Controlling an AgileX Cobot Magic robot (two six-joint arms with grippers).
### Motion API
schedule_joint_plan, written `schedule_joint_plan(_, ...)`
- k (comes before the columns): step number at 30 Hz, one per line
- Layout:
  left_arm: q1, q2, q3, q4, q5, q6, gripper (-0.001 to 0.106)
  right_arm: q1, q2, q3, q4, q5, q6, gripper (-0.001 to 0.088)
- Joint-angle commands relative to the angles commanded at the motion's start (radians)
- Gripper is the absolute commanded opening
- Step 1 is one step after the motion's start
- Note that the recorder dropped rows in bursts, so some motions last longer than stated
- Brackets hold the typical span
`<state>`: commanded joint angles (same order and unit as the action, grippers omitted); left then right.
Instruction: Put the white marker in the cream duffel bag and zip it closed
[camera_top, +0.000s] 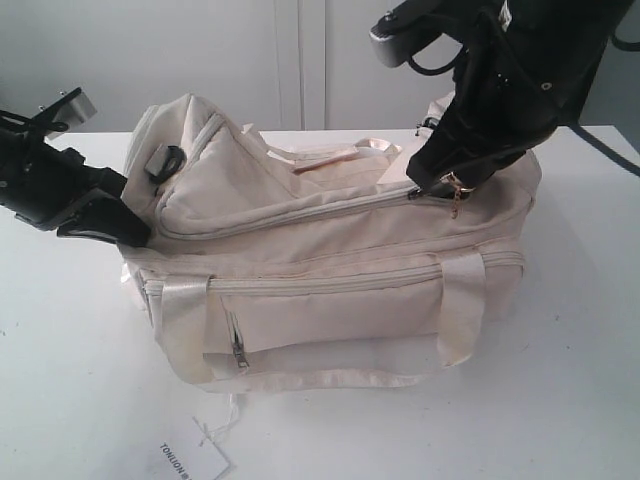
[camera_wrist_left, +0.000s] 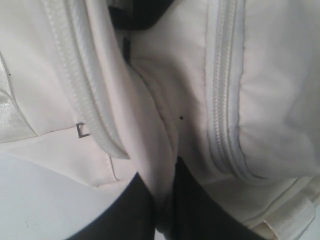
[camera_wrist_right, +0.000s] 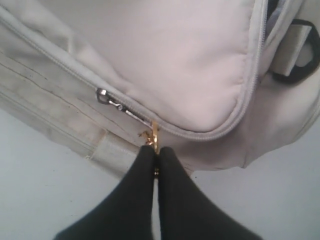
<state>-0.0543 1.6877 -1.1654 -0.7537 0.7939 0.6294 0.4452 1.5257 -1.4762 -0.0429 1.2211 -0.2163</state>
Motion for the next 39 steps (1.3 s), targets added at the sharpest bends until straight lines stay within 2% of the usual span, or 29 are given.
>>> schedule_joint_plan(4,0.0,0.0,0.0,0.0,0.0,0.0,0.0,-0.063,0.0,0.0,0.118,0.0,-0.051,0.0)
schedule_joint_plan(26,0.0,0.0,0.0,0.0,0.0,0.0,0.0,-0.258,0.0,0.0,0.136,0.0,-0.094,0.0)
schedule_joint_plan(31,0.0,0.0,0.0,0.0,0.0,0.0,0.0,-0.268,0.0,0.0,0.141,0.0,-0.094,0.0)
schedule_joint_plan(39,0.0,0.0,0.0,0.0,-0.03,0.0,0.0,-0.266,0.002,0.004,0.236,0.0,-0.094,0.0)
